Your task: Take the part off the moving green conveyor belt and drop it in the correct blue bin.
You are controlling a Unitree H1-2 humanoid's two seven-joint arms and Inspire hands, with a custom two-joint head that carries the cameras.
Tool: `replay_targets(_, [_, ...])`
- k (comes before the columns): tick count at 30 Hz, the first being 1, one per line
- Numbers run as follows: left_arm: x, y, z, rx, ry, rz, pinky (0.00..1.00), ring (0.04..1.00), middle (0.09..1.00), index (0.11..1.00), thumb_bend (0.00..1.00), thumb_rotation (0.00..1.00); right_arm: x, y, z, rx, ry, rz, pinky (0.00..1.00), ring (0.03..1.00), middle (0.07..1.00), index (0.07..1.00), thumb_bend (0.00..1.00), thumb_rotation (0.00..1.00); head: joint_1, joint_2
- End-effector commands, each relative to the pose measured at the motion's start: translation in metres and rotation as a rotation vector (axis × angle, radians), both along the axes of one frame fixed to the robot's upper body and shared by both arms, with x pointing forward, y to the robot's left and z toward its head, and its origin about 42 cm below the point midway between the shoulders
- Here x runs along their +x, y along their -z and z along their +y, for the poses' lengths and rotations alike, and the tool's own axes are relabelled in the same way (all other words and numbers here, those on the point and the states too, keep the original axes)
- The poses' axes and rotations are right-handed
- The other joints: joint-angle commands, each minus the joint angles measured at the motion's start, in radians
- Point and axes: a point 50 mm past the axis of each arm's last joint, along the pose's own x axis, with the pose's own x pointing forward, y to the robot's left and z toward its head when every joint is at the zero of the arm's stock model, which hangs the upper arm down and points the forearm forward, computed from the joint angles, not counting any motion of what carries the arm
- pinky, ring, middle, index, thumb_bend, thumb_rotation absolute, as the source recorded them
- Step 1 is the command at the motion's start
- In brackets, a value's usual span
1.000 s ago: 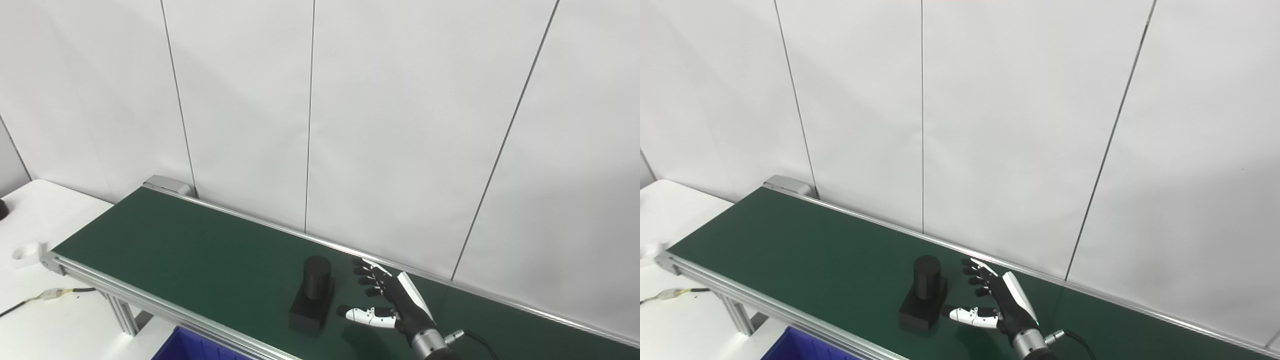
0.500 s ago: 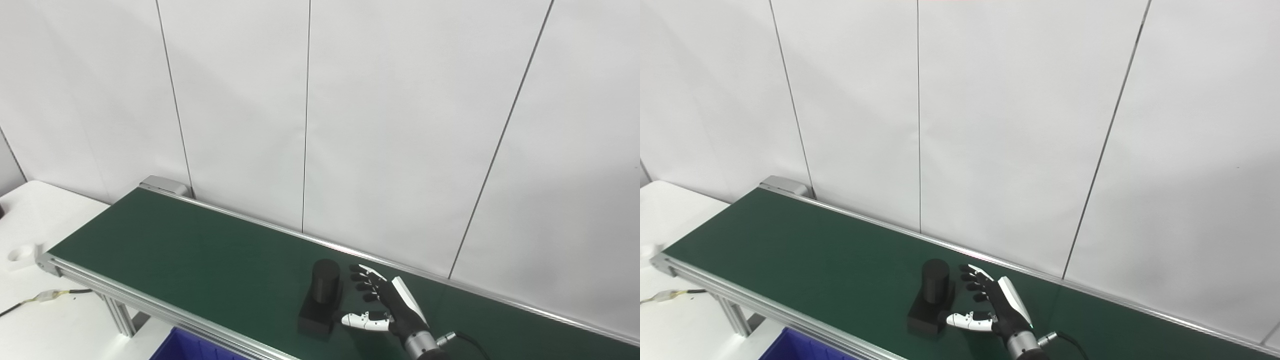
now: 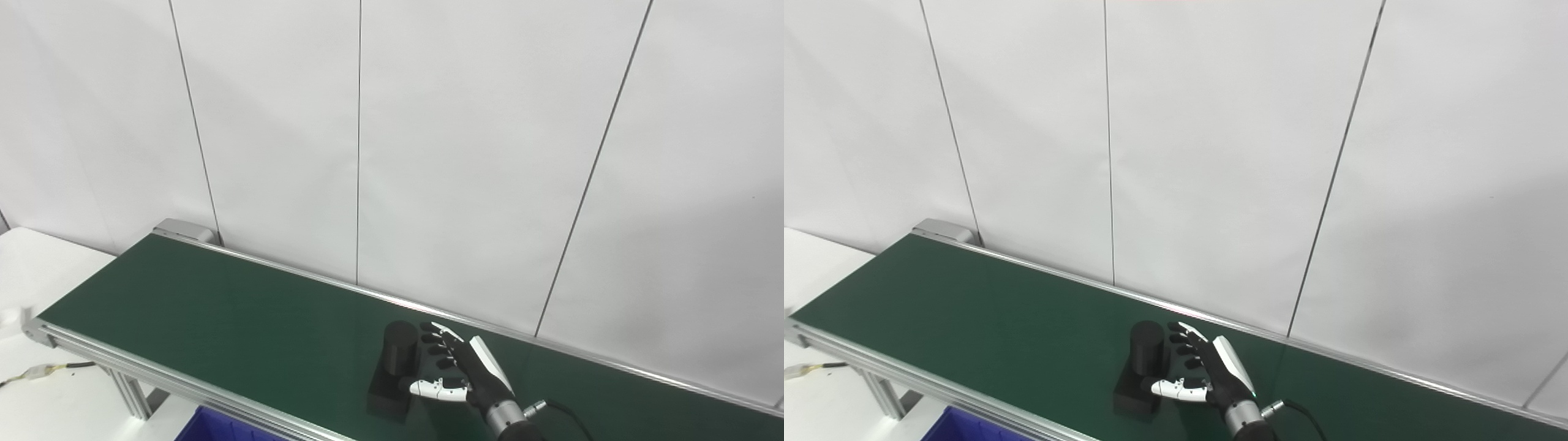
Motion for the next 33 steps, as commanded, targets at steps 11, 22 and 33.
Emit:
replay_targets(11, [-0.010, -0.016, -0.022, -0.075, 0.000, -0.052, 0.68, 0.737, 0.779, 0.799, 0.94, 0.45, 0.015, -0.031, 0.003, 0.041, 0.009, -0.136, 0.72, 0.806, 0.832, 0.875, 0.66, 0.24, -0.023, 0.010])
replay_targets(22, [-0.011, -0.017, -0.022, -0.082, -0.006, -0.054, 0.67, 0.728, 0.768, 0.792, 0.94, 0.45, 0.010, -0.027, 0.001, 0.113, 0.049, -0.176, 0.70, 0.762, 0.780, 0.806, 0.75, 0.12, -0.027, 0.017])
replay_targets(33, [-0.011, -0.019, -0.022, -0.079, -0.009, -0.060, 0.68, 0.733, 0.774, 0.802, 0.95, 0.47, 0.003, -0.026, 0.003, 0.191, 0.069, -0.199, 0.59, 0.651, 0.684, 0.701, 0.80, 0.00, -0.038, 0.028])
